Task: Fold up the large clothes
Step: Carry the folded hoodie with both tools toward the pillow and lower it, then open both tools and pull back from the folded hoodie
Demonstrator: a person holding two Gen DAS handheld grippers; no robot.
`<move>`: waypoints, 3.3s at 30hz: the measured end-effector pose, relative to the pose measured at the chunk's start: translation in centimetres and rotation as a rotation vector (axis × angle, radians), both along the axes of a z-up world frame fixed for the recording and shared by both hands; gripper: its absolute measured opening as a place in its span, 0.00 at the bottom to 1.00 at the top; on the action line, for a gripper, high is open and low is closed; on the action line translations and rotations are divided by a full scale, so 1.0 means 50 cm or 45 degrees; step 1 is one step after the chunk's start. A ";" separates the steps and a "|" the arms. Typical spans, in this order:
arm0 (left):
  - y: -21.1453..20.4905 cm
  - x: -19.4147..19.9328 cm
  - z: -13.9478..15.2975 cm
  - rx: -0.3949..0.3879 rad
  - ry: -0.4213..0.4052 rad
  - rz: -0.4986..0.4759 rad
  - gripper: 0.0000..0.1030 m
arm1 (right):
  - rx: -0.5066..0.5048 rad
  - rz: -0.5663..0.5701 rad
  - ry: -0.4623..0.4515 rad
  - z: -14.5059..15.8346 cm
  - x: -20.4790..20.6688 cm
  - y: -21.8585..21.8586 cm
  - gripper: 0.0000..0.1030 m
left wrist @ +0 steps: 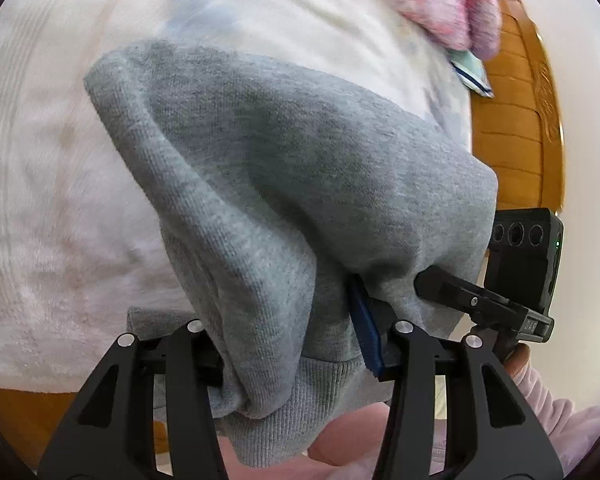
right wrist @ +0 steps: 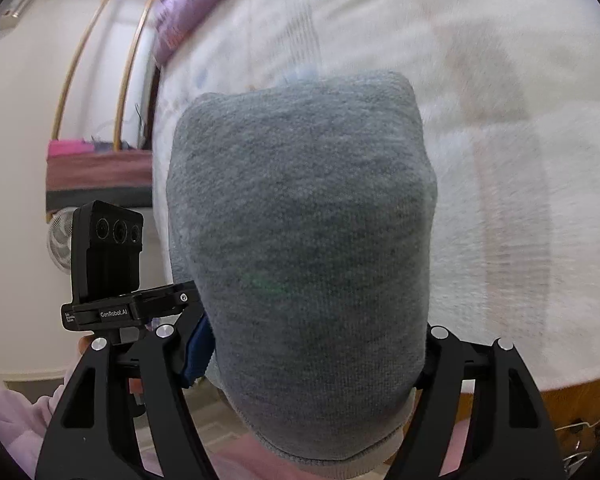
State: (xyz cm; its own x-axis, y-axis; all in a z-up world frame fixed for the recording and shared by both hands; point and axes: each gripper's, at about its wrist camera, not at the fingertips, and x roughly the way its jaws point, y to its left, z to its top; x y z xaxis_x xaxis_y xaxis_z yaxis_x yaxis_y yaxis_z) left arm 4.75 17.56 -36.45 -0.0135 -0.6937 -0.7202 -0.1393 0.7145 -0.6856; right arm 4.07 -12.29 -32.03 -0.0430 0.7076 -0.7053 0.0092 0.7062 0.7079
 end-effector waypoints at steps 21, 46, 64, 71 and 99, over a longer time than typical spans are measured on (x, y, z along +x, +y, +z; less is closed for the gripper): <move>-0.671 0.191 0.261 -0.015 -0.291 -0.188 0.46 | -0.007 -0.206 -0.314 0.245 0.131 -0.596 0.67; -1.427 0.819 -0.076 0.094 -0.314 -0.201 0.47 | -0.082 -0.279 -0.224 -0.130 0.755 -1.309 0.70; -1.446 0.845 -0.034 0.492 -0.562 -0.232 0.46 | -0.827 -0.511 -0.558 -0.045 0.700 -1.337 0.32; -1.587 0.920 -0.161 0.542 -0.523 -0.287 0.10 | -0.761 -0.399 -0.445 -0.164 0.793 -1.304 0.06; -1.551 0.733 -0.141 0.782 -0.401 -0.461 0.42 | -0.620 -0.536 0.032 -0.190 0.627 -1.276 0.50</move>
State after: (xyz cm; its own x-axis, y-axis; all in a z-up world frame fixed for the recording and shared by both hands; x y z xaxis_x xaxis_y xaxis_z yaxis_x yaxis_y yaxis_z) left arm 41.41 -60.00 -43.49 0.1055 -0.1607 -0.9813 0.3108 0.9428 -0.1209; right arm 35.42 -76.11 -41.52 0.1479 0.2663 -0.9525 0.3678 0.8792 0.3029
